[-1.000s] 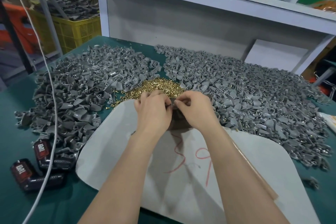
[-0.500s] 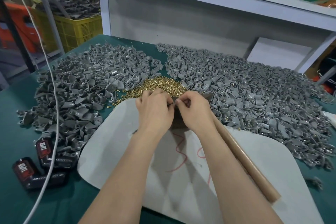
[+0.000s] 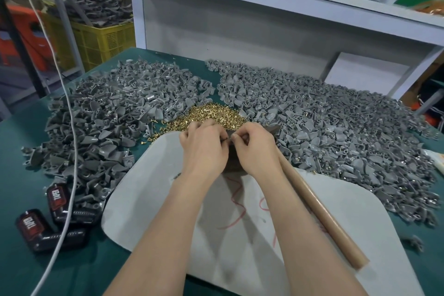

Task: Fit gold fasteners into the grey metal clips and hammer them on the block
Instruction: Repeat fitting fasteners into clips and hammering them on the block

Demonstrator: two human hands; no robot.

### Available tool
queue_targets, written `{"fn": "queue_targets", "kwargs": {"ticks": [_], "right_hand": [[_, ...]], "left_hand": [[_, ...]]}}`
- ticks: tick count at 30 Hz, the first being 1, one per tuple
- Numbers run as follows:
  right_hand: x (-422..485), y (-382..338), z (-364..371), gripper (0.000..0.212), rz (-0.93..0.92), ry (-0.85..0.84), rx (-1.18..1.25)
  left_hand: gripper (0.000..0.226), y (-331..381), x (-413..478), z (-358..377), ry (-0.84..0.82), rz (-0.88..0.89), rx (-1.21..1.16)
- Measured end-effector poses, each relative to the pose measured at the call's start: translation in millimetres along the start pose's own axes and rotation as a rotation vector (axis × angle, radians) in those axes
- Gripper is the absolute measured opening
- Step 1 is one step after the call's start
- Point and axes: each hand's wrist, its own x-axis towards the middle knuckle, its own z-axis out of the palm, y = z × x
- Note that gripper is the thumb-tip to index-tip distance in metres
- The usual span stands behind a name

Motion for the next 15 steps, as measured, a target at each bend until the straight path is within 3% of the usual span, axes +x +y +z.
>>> {"fn": "queue_targets", "kwargs": {"ticks": [9,13,15], "right_hand": [[8,-7,-6,0.009,-0.011,-0.111,-0.186],[8,4,-12,0.016,-0.023,-0.113,-0.078],[6,20,-21,0.026,0.099,-0.010,-0.010]], "left_hand": [[0.011,2,-1,-1,0.004,0.017,-0.005],[0.007,1,-2,-2,0.002,0.006,-0.012],[0.011,2,-3,-3,0.003,0.006,-0.019]]}}
